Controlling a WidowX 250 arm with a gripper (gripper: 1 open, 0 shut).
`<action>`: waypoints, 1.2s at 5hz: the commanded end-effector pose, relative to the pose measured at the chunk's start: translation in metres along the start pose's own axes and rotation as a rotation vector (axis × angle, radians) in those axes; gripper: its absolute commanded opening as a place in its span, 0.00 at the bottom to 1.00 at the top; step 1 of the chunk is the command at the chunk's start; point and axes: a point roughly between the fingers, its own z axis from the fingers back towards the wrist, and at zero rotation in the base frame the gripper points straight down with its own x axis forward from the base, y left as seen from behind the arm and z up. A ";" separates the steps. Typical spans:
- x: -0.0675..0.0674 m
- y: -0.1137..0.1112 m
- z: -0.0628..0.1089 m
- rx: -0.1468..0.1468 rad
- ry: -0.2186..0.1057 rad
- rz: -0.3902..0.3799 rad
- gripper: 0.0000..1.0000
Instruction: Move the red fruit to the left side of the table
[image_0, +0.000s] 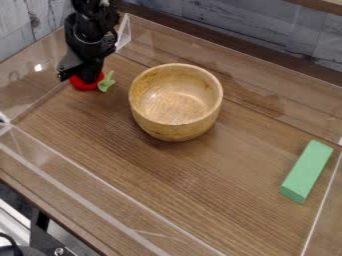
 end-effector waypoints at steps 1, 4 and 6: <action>-0.007 0.017 -0.013 0.067 0.029 -0.005 1.00; -0.007 0.017 -0.010 0.102 0.013 -0.016 1.00; -0.007 0.015 -0.009 0.122 0.006 -0.027 1.00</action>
